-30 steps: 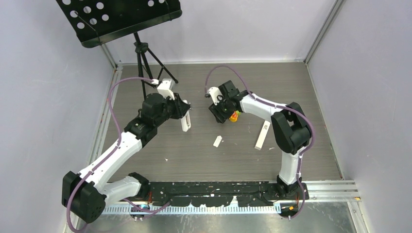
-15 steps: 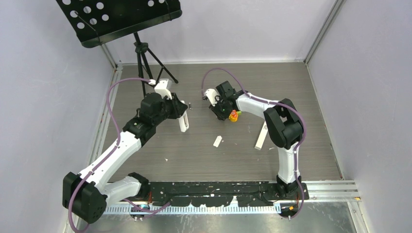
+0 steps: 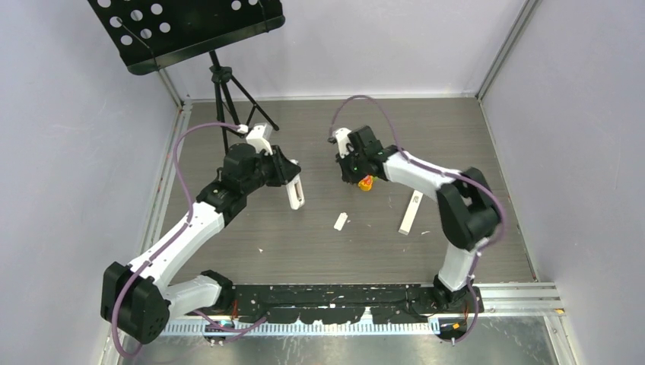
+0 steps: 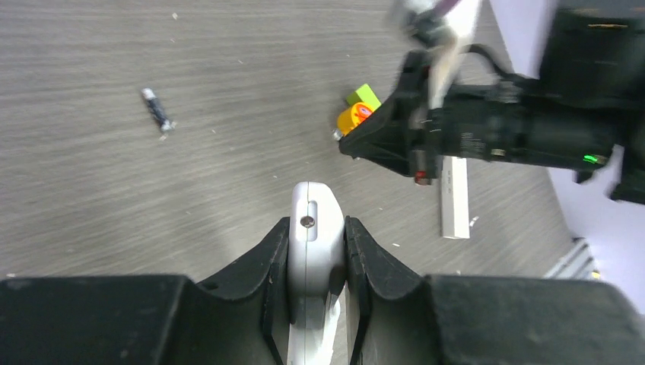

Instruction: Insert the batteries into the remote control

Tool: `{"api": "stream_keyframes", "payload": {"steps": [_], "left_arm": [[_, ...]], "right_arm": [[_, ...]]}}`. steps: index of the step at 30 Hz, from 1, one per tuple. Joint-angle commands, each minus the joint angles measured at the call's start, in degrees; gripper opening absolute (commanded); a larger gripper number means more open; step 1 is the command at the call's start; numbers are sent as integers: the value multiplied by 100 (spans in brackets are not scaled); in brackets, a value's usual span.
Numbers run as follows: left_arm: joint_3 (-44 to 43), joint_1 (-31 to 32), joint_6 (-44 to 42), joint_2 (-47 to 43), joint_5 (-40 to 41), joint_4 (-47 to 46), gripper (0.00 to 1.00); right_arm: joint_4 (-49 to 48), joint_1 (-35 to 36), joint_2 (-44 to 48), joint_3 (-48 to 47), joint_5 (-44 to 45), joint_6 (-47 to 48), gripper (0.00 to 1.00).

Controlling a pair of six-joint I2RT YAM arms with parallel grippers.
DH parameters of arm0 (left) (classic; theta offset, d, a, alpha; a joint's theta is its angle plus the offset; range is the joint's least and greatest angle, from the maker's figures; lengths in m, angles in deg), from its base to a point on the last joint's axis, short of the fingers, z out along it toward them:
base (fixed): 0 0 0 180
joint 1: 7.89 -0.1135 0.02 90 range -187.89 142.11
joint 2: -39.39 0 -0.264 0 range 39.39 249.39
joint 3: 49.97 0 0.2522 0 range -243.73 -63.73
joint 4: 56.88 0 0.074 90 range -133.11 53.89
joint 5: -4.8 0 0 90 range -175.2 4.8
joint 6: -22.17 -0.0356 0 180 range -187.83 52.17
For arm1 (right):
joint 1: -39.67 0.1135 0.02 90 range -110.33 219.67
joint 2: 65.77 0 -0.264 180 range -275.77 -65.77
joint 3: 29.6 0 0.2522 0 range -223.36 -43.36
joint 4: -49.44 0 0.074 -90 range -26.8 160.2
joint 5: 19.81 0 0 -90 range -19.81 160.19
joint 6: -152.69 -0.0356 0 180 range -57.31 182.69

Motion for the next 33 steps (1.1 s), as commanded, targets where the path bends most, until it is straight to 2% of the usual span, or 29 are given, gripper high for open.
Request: {"api": "stream_keyframes", "payload": {"steps": [1,3,7,10,13,23,30,33], "left_arm": [[-205,-31,606,135,-468,-540,0],[-200,-31,1027,217,-548,-576,0],[-265,-40,1774,440,-747,-848,0],[-337,-40,2103,561,-1086,-950,0],[-381,-40,2247,575,-1195,-825,0],[-588,-48,2733,564,-1578,-273,0],[-589,-63,3119,732,-2083,-506,0],[-576,-105,3304,785,-2235,-576,0]], "right_arm": [[-1268,186,1700,588,163,-1651,0],[-1510,388,2252,920,334,-2095,0],[-2070,1271,3166,1518,1289,-2767,0],[-2363,1743,3446,1687,1847,-3271,0],[-2666,2087,3524,1890,2396,-3382,0],[-3421,2457,3419,2354,2523,-3042,0],[-3827,2468,3441,2699,2470,-2733,1],[-3823,2468,3508,2870,2285,-2604,4]]}}
